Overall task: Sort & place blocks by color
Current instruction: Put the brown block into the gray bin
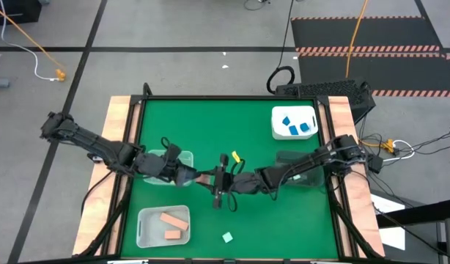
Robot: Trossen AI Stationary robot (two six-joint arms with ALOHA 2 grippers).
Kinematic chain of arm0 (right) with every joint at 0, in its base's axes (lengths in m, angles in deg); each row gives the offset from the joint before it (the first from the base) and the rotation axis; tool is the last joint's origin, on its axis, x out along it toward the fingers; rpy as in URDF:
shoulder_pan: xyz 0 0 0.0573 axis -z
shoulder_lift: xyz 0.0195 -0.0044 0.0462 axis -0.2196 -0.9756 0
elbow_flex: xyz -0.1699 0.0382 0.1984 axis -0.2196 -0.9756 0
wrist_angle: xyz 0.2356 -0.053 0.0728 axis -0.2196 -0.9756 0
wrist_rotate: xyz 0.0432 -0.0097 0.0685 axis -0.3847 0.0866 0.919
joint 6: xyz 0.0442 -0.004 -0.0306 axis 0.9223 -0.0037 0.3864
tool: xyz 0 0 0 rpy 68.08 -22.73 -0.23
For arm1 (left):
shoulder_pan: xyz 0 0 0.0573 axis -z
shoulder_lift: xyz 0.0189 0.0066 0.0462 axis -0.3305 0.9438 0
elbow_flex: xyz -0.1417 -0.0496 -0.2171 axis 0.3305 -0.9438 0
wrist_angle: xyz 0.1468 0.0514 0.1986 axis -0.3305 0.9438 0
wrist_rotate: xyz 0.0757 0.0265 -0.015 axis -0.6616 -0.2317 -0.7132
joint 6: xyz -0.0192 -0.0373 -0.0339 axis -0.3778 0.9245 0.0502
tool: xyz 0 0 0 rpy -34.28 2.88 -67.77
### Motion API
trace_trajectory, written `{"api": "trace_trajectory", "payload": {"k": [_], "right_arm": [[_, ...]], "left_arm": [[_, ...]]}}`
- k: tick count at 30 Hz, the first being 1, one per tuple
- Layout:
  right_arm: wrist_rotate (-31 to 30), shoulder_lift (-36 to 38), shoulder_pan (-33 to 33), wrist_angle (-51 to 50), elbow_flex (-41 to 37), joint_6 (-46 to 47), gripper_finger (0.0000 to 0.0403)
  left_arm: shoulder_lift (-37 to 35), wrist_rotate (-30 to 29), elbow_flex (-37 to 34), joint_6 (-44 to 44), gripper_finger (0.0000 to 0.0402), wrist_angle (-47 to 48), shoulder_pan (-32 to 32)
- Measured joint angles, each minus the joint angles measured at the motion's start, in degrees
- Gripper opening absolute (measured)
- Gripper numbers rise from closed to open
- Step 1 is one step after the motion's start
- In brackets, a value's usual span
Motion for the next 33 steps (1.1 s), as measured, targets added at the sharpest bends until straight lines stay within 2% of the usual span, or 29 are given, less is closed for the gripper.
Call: {"api": "trace_trajectory", "payload": {"k": [10, 17, 21, 26, 33], "right_arm": [[0.0, 0.0, 2.5, 0.0, 0.0, -4.5, 0.0118], [0.2, 0.0, 2.8, -0.4, 0.0, -3.9, 0.0118], [0.0, 0.0, 2.0, -1.1, 0.0, -3.8, 0.0120], [-0.2, 0.0, 1.1, -1.4, 0.0, -3.7, 0.0127], [0.4, 2.1, 0.9, -9.1, 0.3, 7.6, 0.0148]], "left_arm": [[1.3, -0.1, 0.0, 1.7, 0.0232, 0.2, -2.4], [6.1, 0.0, 0.0, 3.7, 0.0228, -4.2, -3.3], [7.8, 0.5, 0.0, 3.6, 0.0179, -6.7, -3.9], [8.0, 1.8, 0.0, 3.4, 0.0066, -7.5, -3.8], [8.1, 3.6, 0.0, 2.8, 0.0058, -7.5, -3.7]]}}
